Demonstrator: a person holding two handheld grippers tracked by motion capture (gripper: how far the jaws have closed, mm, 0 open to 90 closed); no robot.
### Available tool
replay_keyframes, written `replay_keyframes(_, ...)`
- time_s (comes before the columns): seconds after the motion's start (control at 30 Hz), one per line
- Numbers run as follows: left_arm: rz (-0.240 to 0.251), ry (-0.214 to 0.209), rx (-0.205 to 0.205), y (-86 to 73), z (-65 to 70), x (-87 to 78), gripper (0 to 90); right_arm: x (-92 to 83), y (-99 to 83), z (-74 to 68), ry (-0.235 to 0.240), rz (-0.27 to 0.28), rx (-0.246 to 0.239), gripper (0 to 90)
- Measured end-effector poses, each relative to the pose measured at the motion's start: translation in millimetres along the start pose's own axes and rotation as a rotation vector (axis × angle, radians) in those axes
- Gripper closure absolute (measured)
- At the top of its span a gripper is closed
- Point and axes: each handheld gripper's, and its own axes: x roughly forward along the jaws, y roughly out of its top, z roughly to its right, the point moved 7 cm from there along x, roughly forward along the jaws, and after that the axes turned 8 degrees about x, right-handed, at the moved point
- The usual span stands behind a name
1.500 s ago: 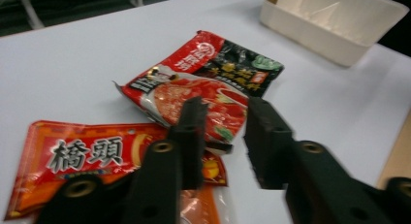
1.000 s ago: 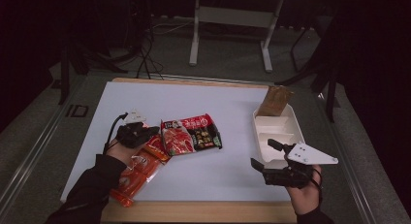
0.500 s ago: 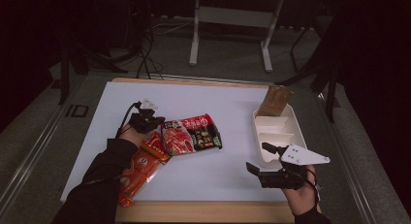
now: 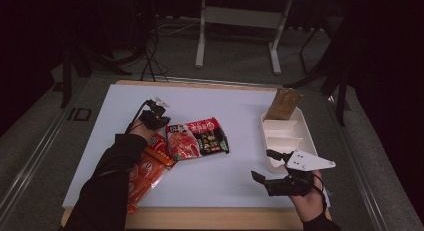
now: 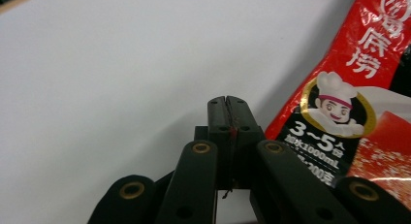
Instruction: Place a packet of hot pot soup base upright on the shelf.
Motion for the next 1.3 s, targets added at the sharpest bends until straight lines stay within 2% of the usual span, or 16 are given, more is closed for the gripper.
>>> replay_keyframes(0.07,-0.015,0.005,-0.005,0.2,-0.5,3.1,90.0,0.2,-0.1,0.6,0.000,0.001,0.001,15.3)
replay_keyframes(0.1,-0.027,-0.014,-0.002,0.3,1.0,4.8,90.0,-0.1,0.1,1.0,-0.001,0.003,0.001,15.3)
replay_keyframes(0.2,-0.056,-0.037,0.033,1.8,5.3,5.4,90.0,0.2,-0.1,1.1,0.000,0.003,0.005,15.3)
replay_keyframes(0.27,-0.072,-0.034,0.054,2.7,7.7,5.3,90.0,0.5,-0.1,0.9,0.002,0.002,0.005,15.3)
replay_keyframes(0.4,-0.107,-0.062,0.072,1.6,14.7,7.4,90.0,0.6,0.4,-0.9,0.007,0.000,0.000,15.3)
replay_keyframes(0.5,-0.109,-0.071,0.090,2.2,21.8,6.0,90.0,0.5,0.9,-0.6,0.006,0.002,0.000,15.3)
replay_keyframes(0.6,-0.105,-0.108,0.100,3.4,33.5,3.4,90.0,0.6,0.9,-0.4,0.008,0.003,0.004,15.3)
replay_keyframes(0.73,-0.110,-0.148,0.146,5.6,52.6,2.0,90.0,1.2,1.1,-2.0,0.010,0.001,-0.001,15.3)
replay_keyframes(0.87,-0.110,-0.169,0.149,7.0,63.0,0.6,90.0,1.1,1.6,-3.9,0.012,0.000,-0.003,15.3)
replay_keyframes(0.93,-0.105,-0.196,0.174,7.0,78.2,-2.6,90.0,0.9,2.1,-4.6,0.014,0.002,-0.006,15.3)
replay_keyframes(1.07,-0.084,-0.249,0.160,4.9,93.2,-4.3,90.0,0.8,2.0,-4.0,0.012,0.002,-0.001,15.3)
replay_keyframes(1.1,-0.084,-0.249,0.160,4.9,93.2,-4.3,90.0,0.8,2.0,-4.0,0.012,0.002,-0.001,15.3)
replay_keyframes(1.3,-0.072,-0.283,0.159,1.1,112.5,-9.5,89.9,1.7,2.0,-5.5,0.014,0.001,-0.006,15.3)
